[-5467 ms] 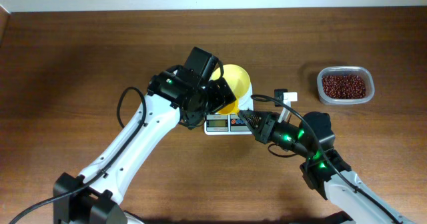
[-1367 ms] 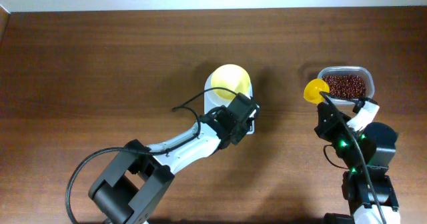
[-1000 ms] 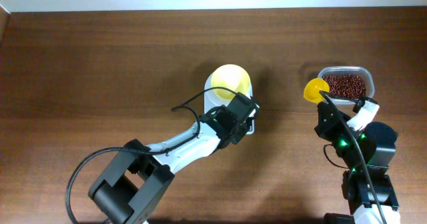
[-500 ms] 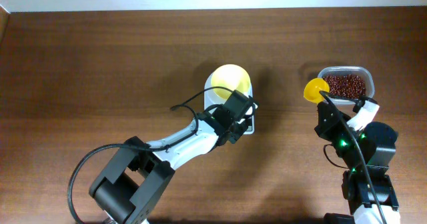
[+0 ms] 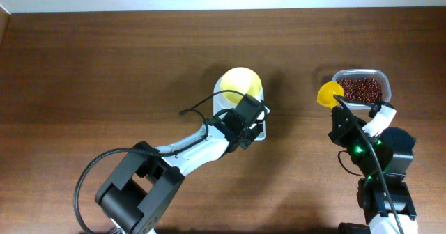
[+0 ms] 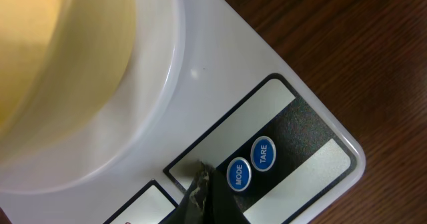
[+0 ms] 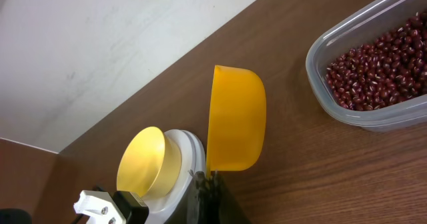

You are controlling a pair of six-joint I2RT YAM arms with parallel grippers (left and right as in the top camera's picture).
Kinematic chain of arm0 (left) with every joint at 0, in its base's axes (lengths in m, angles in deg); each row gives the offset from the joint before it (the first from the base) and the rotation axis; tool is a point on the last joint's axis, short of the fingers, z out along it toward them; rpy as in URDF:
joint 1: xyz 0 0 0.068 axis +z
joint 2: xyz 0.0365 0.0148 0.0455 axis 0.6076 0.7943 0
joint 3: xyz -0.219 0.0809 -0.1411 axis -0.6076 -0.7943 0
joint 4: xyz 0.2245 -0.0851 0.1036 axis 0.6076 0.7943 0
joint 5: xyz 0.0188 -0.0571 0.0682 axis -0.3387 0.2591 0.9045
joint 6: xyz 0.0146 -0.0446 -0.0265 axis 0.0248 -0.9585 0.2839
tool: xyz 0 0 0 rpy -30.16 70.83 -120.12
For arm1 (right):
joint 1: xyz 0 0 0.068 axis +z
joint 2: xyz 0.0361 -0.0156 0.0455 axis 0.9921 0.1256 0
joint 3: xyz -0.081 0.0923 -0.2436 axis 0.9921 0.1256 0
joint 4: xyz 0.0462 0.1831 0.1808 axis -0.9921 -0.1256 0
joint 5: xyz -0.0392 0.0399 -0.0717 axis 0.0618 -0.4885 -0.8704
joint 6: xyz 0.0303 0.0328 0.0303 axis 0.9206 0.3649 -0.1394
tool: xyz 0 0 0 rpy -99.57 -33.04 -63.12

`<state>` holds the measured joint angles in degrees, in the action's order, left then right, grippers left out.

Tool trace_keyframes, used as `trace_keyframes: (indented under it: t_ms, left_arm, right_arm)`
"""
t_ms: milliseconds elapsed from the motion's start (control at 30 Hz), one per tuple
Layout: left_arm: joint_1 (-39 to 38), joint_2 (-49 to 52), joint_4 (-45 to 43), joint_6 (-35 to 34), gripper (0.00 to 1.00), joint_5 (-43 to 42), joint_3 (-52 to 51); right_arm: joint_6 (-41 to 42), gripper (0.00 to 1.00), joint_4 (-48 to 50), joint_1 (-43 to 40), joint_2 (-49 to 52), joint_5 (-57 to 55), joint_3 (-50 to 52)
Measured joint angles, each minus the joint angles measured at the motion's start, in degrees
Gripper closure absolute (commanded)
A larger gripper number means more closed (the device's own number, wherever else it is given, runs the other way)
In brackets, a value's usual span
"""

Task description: Scoop item into bowl and weigh 50g on scale

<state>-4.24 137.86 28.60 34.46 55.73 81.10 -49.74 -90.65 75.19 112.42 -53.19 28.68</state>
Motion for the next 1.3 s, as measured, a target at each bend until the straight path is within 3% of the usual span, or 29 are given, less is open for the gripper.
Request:
trace_keyframes:
  t_ms: [333, 567, 733, 833, 900, 967, 1000, 1133, 1300]
  left_arm:
    - [0.0, 0.0, 1.95, 0.0, 1.0, -0.39, 0.39]
    - [0.0, -5.25, 14.08, 0.0, 0.99, -5.01, 2.16]
    - [0.39, -20.06, 17.18, -0.46, 0.92, -8.52, 7.28]
    - [2.69, -26.36, 16.22, -0.46, 0.89, -2.14, 8.02]
    - [4.28, -26.6, 16.35, -0.44, 0.77, 1.62, 8.02]
    - [6.71, -26.49, 15.69, -0.72, 0.56, 4.39, 8.02]
    - [7.96, -26.49, 14.82, -0.81, 0.34, 5.07, 8.02]
    - [13.79, -26.49, 14.14, -1.09, 0.01, 6.51, 8.02]
    - [15.91, -26.49, 14.23, -1.27, 0.01, 6.93, 8.02]
  right_arm:
    - [0.0, 0.96, 0.5, 0.0, 0.0, 0.0, 0.0]
    - [0.57, 0.96, 6.91, 0.0, 0.04, -0.9, 0.0]
    - [2.62, 0.96, 20.2, 0.0, 3.34, -5.68, 0.17]
    - [3.15, 0.96, 30.32, 0.02, 8.66, -5.97, 0.13]
    - [3.28, 0.96, 35.93, 0.02, 12.24, -5.88, 0.17]
    - [3.43, 0.96, 42.16, 0.02, 16.7, -5.11, 0.2]
    - [3.52, 0.96, 45.42, 0.02, 18.71, -4.37, 0.2]
    - [5.11, 0.96, 48.76, 0.0, 23.98, -2.89, 0.2]
    - [6.58, 0.96, 48.78, 0.02, 25.49, -1.11, 0.2]
